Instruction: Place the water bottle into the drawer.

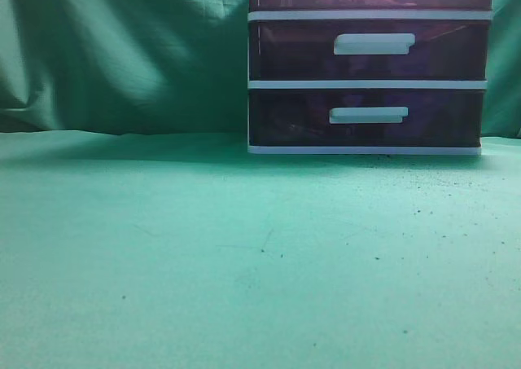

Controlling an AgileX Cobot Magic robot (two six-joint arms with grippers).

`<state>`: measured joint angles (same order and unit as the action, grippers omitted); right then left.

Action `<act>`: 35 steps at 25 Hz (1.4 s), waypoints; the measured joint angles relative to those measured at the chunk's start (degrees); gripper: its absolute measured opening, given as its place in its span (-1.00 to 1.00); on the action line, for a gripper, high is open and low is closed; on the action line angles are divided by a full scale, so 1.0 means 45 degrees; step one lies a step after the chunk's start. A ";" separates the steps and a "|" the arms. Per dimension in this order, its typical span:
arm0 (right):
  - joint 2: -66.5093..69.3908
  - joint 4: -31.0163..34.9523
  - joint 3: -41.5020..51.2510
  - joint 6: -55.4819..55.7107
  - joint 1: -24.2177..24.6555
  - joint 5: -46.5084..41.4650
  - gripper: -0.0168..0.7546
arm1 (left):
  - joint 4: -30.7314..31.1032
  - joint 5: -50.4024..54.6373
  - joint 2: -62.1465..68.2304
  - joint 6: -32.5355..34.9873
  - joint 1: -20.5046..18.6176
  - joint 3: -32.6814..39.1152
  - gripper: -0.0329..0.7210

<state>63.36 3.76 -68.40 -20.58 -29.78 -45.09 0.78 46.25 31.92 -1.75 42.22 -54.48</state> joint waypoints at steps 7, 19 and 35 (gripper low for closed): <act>-0.2981 0.2703 0.0027 -0.0971 -0.0050 -0.2979 -0.96 | -0.0441 0.0000 -0.4417 0.0000 0.0000 0.3409 -0.91; -0.7846 0.6533 0.5087 -0.2373 -0.0074 -0.0897 -0.96 | -0.0386 -0.1525 -0.7280 -0.0054 0.0000 0.6897 -0.91; -1.0634 0.7575 1.0988 -0.2683 -0.0074 0.5620 -0.96 | 0.0215 -0.2995 -0.7280 -0.0286 0.0000 0.9104 -0.91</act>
<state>15.51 37.84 -18.96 -32.66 -30.12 -19.80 1.75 32.77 -0.84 -3.04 42.22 -13.52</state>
